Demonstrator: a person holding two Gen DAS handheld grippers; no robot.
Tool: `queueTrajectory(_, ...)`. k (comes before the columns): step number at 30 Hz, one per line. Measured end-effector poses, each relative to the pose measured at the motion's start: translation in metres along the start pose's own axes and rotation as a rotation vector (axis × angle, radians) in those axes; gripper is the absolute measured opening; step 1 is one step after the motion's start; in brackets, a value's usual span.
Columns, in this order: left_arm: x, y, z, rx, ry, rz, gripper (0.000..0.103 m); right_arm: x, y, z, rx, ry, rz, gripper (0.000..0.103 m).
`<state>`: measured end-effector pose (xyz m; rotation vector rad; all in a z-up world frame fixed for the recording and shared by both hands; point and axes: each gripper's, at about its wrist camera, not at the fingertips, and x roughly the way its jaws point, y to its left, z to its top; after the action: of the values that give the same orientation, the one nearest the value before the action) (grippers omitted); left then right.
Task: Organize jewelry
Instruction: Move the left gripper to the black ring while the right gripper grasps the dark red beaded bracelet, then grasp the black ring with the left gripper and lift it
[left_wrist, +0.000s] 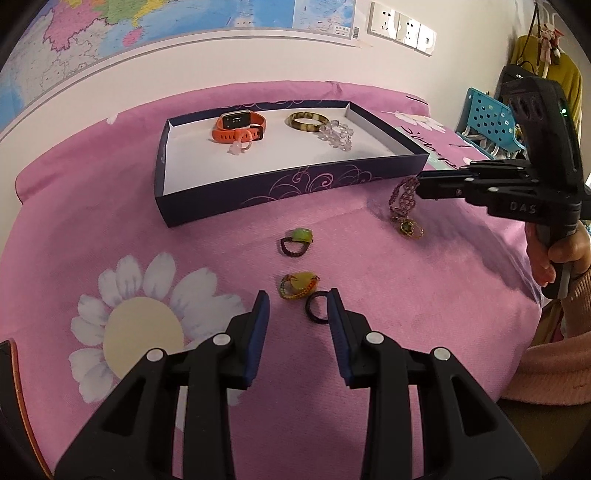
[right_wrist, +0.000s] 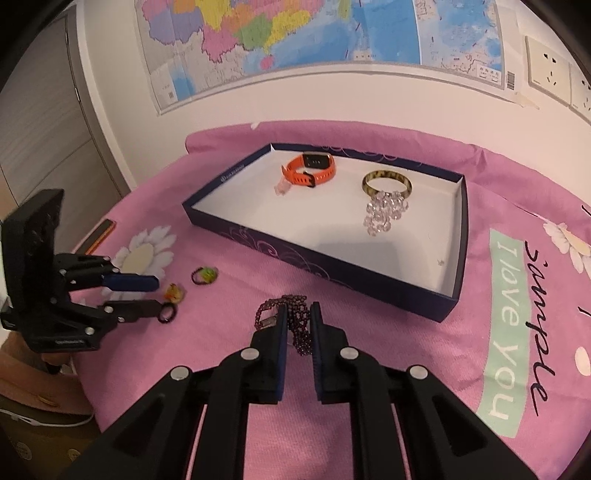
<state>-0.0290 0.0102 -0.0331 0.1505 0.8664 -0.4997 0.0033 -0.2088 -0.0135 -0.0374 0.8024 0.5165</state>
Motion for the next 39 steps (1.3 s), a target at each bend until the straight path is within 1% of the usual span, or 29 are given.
queueTrajectory(8,0.002,0.001,0.003,0.005,-0.002,0.0,0.032,-0.011,-0.005,0.003,0.028,-0.037,-0.007,0.01)
queueTrajectory(17,0.007,-0.013,-0.002,0.043,0.024,-0.043,0.032,-0.011,-0.011,-0.007,0.061,-0.033,-0.005,0.01)
queueTrajectory(25,0.013,-0.015,0.0,0.037,0.032,-0.027,0.031,-0.012,-0.009,-0.008,0.07,-0.041,0.006,0.01)
queueTrajectory(27,0.015,-0.017,0.0,0.046,0.027,-0.003,0.027,-0.012,-0.009,-0.008,0.071,-0.042,0.011,0.01)
queueTrajectory(28,0.015,-0.018,0.0,0.051,0.026,0.007,0.023,-0.012,-0.009,-0.008,0.071,-0.042,0.012,0.01)
queueTrajectory(34,0.014,-0.017,0.001,0.042,0.024,0.014,0.022,-0.011,-0.008,-0.008,0.073,-0.043,0.02,0.01)
queueTrajectory(39,0.008,-0.017,0.003,0.037,0.009,0.002,0.022,-0.012,-0.008,-0.005,0.072,-0.053,0.022,0.01)
